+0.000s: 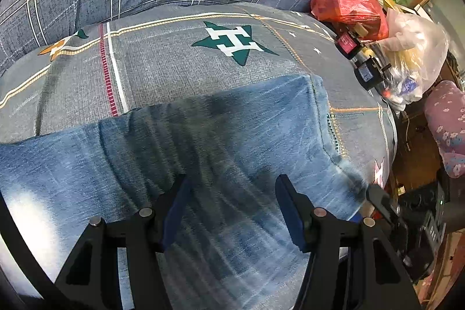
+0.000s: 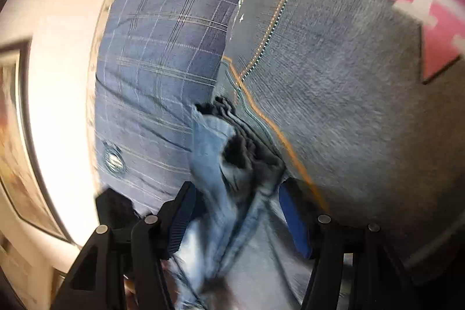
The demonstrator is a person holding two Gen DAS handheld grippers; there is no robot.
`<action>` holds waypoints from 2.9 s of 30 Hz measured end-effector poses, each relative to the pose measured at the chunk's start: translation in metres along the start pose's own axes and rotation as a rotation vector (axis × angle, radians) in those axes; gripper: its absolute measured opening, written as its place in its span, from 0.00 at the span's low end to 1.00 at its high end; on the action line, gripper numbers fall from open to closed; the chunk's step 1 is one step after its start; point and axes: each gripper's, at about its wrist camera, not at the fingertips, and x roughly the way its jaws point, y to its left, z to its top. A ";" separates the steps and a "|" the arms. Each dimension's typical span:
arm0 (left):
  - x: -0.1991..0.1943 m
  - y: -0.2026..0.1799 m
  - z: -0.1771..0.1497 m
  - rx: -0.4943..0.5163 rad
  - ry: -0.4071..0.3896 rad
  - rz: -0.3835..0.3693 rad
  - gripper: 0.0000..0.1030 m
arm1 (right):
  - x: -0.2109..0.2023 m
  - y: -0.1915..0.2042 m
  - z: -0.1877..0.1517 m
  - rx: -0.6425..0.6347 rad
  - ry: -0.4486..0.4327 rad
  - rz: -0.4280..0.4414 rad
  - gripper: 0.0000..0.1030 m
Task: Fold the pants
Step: 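Hold the folded leg edge with the right gripper while the left gripper smooths the jeans, then grasp the jeans leg hem with the left gripper and lift it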
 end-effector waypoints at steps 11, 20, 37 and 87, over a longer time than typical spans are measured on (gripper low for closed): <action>0.002 -0.007 0.010 -0.025 0.008 -0.013 0.60 | 0.010 0.018 -0.013 -0.169 -0.023 -0.043 0.57; 0.009 -0.043 0.044 -0.039 0.053 -0.097 0.60 | 0.023 0.034 -0.019 -0.300 -0.018 -0.173 0.16; 0.050 -0.120 0.072 0.229 0.322 0.147 0.60 | 0.024 0.086 -0.047 -0.636 -0.063 -0.184 0.14; -0.082 0.157 -0.046 -0.385 -0.134 -0.068 0.10 | 0.127 0.159 -0.199 -1.305 0.304 -0.142 0.14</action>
